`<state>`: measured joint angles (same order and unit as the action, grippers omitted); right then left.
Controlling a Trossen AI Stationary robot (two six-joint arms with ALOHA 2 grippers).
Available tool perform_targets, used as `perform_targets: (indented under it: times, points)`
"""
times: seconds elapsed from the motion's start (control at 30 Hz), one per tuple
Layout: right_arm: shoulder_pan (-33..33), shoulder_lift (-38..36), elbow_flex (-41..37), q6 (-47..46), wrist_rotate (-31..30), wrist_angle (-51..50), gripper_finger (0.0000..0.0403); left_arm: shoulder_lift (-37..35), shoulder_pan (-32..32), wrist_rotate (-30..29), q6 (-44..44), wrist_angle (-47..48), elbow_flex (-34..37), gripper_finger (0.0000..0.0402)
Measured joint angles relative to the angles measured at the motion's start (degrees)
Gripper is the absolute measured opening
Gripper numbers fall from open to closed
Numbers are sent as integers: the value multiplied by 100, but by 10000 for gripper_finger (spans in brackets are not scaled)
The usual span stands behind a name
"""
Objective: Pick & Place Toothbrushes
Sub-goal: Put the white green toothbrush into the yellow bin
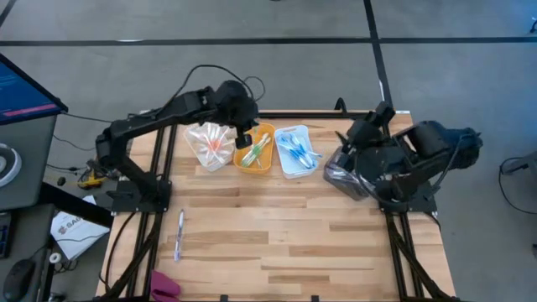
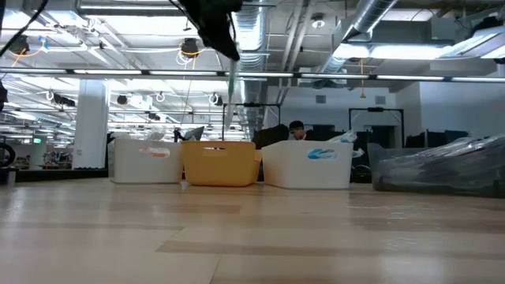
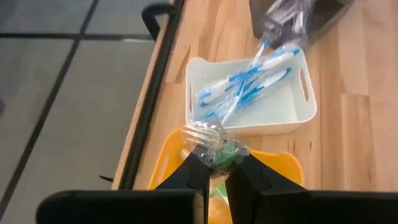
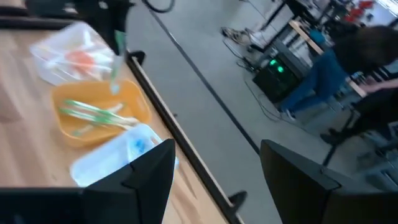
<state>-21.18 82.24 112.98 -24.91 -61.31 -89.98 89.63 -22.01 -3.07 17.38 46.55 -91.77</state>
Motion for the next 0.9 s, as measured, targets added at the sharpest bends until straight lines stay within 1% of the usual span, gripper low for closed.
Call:
perform_targets:
  times: [0.1,0.17,0.27,0.33,0.4,0.47,0.7,0.9]
  points:
    - [219,-367,-513,-57,3,-1,230,218,12,0,-3,-121,48,21]
    - [340,-594,-861,-142,12,5,230,291,17,2,-3,-530,267,21]
    - [467,-888,-1363,-398,1,138,230,283,19,4,-62,-1448,744,21]
    - [492,-1056,-1650,-562,-3,372,230,197,19,-19,-281,-1881,1048,21]
    - [463,-1208,-1912,-540,1,605,230,50,19,-160,-450,-2242,1414,21]
    - [412,-1316,-2100,-498,-3,753,230,-130,40,-252,-619,-2837,1883,21]
    - [353,-1408,-2344,-450,-9,792,230,-745,78,-399,-1061,-5383,3675,21]
    - [357,-1351,-2346,-258,-18,816,230,-984,145,-1297,-1205,-6267,4634,21]
